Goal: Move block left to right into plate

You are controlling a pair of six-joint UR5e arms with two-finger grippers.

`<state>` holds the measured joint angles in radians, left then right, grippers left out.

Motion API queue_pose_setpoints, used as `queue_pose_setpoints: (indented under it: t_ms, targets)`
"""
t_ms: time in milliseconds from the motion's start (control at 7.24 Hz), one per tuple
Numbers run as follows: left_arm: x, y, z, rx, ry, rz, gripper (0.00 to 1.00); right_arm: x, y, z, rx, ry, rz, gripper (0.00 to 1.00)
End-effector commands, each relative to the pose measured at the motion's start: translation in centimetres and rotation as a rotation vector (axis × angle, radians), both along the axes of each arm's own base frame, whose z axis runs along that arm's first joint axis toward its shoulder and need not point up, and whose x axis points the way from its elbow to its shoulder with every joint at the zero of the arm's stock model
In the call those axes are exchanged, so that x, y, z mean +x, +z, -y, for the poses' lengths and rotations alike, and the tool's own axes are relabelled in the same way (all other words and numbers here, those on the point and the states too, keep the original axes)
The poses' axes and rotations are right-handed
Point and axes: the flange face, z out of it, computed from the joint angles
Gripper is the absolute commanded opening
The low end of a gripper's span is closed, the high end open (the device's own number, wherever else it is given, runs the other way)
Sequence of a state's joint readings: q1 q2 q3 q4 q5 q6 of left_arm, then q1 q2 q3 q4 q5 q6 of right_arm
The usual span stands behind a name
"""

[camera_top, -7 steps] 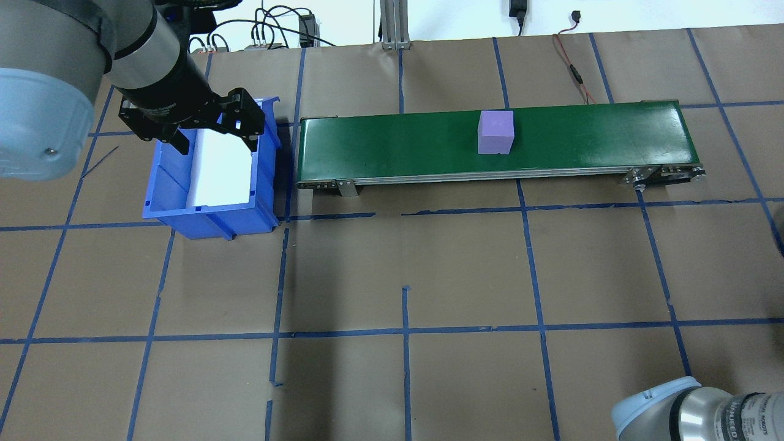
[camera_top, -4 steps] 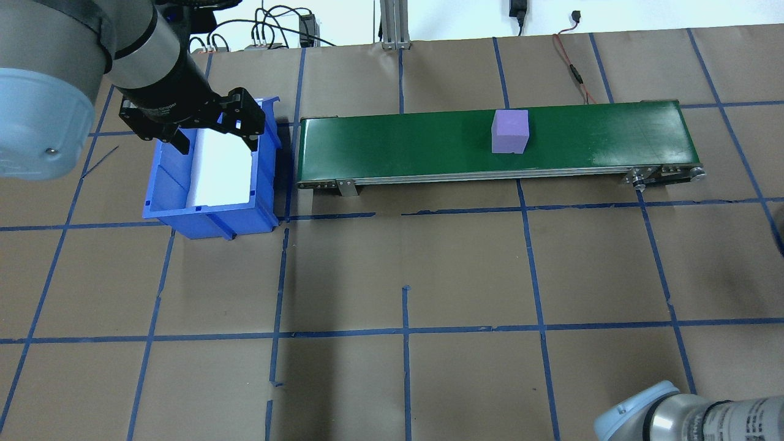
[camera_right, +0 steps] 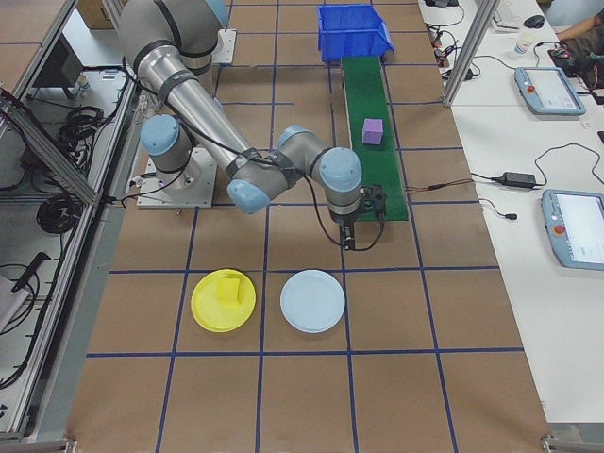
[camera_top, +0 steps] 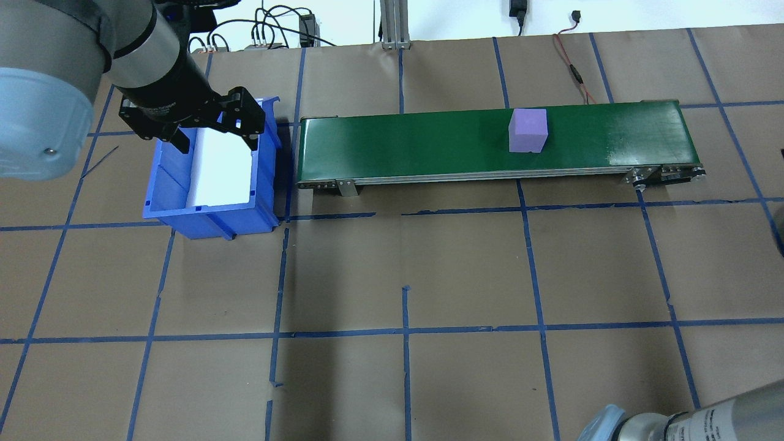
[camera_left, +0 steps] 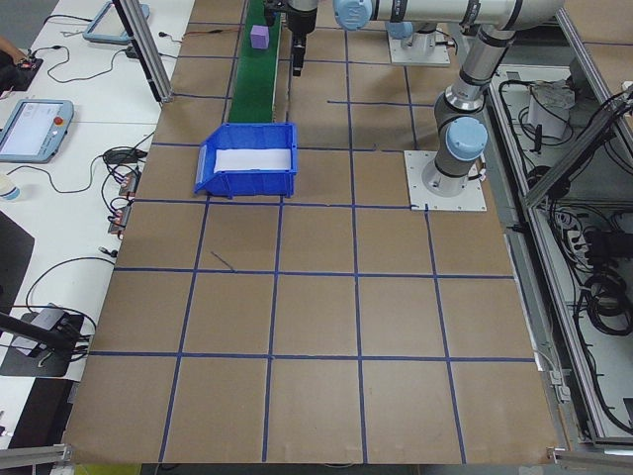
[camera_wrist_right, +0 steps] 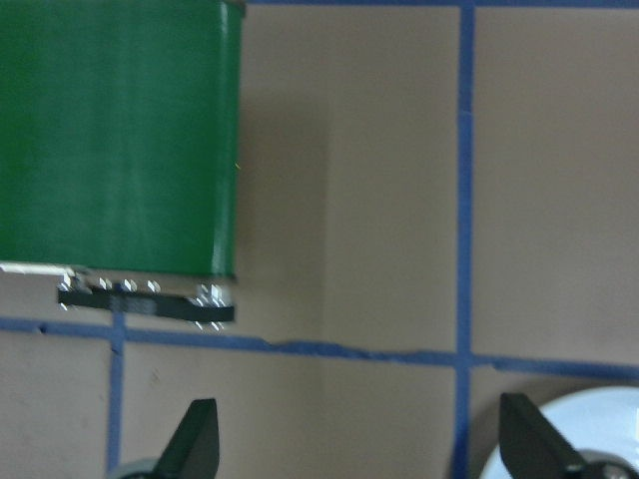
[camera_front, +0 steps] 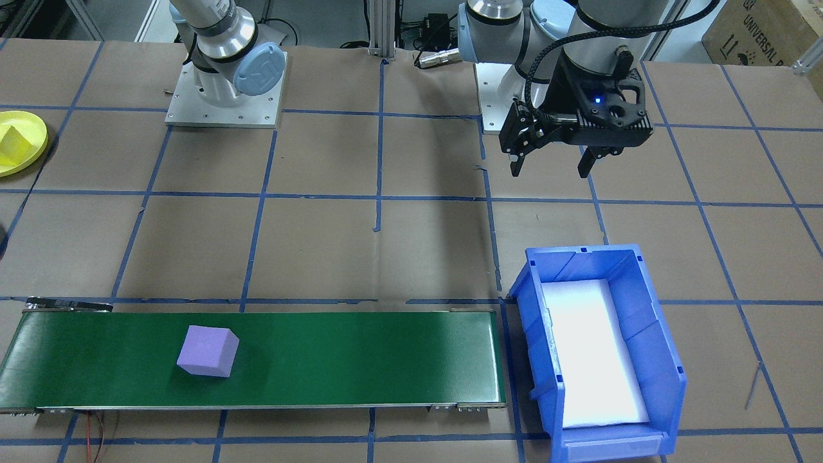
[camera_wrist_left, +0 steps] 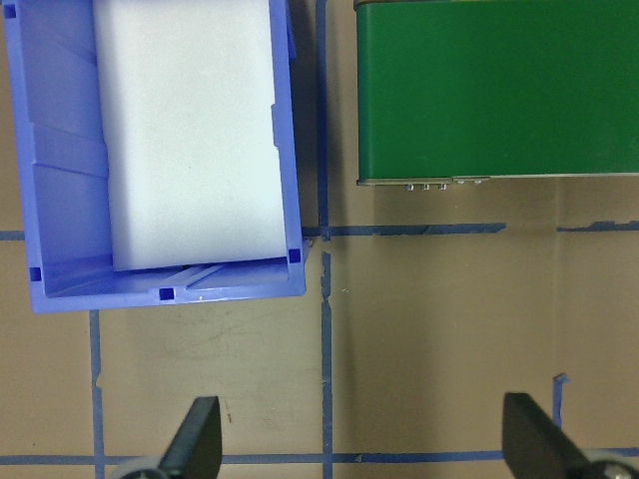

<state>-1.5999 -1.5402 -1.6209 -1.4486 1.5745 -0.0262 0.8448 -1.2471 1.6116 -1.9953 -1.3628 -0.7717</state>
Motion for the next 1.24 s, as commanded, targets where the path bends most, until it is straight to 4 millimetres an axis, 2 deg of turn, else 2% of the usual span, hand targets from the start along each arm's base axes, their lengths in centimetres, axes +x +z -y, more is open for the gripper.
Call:
queue_pose_setpoints:
  t_ms: [0, 138, 414, 552, 829, 1105]
  targets:
    - [0.0, -0.1, 0.0, 0.001, -0.004, -0.002, 1.0, 10.7, -2.1, 6.2, 0.055, -0.122, 0.147, 1.0]
    - [0.0, -0.1, 0.0, 0.001, -0.004, -0.002, 1.0, 15.0, -1.6, 7.8, 0.057, -0.214, 0.203, 1.0]
    - [-0.1, -0.2, 0.0, 0.003, -0.004, -0.005, 1.0, 21.7, -1.6, 9.2, 0.101, -0.37, 0.299, 1.0]
    - [-0.1, -0.2, 0.0, 0.003, -0.004, -0.005, 1.0, 22.7, -1.7, 9.3, 0.108, -0.374, 0.316, 1.0]
    - [0.0, -0.2, -0.1, 0.004, -0.004, -0.002, 1.0, 22.8, -4.3, 10.6, 0.111, -0.379, 0.378, 1.0]
    - [0.0, -0.2, -0.1, 0.004, -0.004, -0.002, 1.0, 22.7, -5.2, 10.8, 0.124, -0.381, 0.381, 1.0]
